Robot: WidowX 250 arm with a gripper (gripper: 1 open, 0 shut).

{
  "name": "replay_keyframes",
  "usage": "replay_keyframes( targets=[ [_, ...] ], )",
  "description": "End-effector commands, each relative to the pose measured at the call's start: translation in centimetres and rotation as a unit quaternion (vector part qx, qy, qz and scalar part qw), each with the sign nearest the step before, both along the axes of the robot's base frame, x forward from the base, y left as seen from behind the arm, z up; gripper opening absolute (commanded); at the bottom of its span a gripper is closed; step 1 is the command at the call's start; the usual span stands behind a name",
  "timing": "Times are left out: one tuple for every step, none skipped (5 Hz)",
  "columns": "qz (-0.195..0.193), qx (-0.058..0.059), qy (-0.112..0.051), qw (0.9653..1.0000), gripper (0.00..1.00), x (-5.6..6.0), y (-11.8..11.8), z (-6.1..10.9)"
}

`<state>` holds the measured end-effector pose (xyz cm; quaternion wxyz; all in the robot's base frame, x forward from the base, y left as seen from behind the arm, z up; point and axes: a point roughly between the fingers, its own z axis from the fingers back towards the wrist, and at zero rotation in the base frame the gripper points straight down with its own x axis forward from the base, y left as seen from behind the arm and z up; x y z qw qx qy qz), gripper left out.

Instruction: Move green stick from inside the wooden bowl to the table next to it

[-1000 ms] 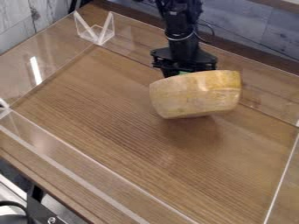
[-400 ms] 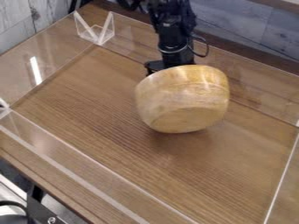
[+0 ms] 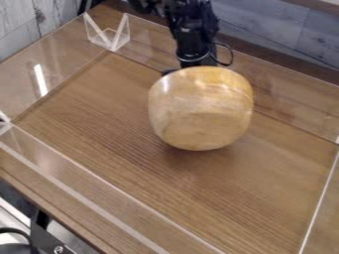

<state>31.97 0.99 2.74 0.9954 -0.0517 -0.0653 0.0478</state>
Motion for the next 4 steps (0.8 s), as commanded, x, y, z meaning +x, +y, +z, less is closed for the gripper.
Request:
replay_keyframes(
  targets=[
    [-0.003,0.009,-0.013,0.9999,0.0,0.8,1.2,0.2],
    [0.0,0.017,-0.01,0.9998,0.0,1.3,2.5,0.1],
    [-0.01,0.015,-0.006,0.9998,0.0,0.9,2.1,0.1],
    [-0.007,0.018,-0.005,0.9998,0.0,1.4,2.6,0.0]
  ],
)
